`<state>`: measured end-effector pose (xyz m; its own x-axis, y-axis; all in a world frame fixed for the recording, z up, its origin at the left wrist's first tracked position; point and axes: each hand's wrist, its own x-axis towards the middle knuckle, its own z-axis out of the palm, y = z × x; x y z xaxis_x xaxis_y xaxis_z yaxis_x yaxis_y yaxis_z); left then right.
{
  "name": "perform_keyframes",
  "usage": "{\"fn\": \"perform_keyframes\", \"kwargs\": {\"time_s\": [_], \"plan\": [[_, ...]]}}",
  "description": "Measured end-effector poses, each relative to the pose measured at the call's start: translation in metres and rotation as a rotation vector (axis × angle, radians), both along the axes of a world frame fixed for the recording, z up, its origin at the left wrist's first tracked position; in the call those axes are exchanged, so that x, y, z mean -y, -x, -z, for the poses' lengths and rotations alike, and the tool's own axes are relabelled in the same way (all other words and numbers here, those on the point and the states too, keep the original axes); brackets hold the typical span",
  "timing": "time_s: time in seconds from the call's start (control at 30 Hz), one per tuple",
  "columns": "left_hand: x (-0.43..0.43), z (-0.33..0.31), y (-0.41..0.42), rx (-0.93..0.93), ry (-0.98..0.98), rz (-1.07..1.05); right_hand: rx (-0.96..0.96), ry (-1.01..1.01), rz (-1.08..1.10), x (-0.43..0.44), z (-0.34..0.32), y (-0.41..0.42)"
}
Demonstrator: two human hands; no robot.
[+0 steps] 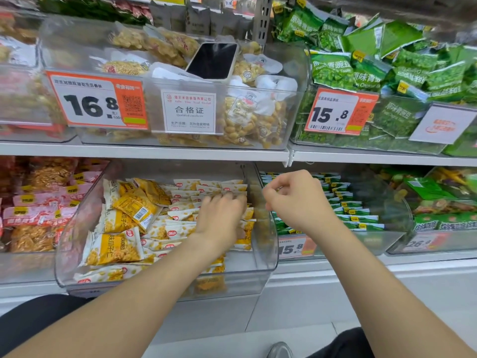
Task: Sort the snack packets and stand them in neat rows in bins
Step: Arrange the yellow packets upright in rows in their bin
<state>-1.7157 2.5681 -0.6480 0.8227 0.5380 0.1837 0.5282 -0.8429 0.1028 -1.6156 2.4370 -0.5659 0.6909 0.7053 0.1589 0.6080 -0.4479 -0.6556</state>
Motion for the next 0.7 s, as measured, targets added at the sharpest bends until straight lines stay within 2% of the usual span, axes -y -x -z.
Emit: {"fn": "perform_keyframes", "kwargs": {"time_s": [0.17,0.3,0.43,0.7], "plan": [[-0.011,-0.017,0.031,0.103,0.011,-0.086,0.114,0.053,-0.133,-0.006,-0.001,0.015],[-0.040,-0.038,0.074,-0.041,-0.204,-0.289,0.139,0.079,-0.256,-0.012,-0.001,0.032],[-0.068,-0.043,0.103,-0.186,-0.135,-0.422,0.137,0.088,-0.292,-0.022,0.007,0.042],[-0.090,-0.036,0.122,0.038,-0.207,-0.325,0.171,0.107,-0.307,-0.041,0.011,0.059]]}}
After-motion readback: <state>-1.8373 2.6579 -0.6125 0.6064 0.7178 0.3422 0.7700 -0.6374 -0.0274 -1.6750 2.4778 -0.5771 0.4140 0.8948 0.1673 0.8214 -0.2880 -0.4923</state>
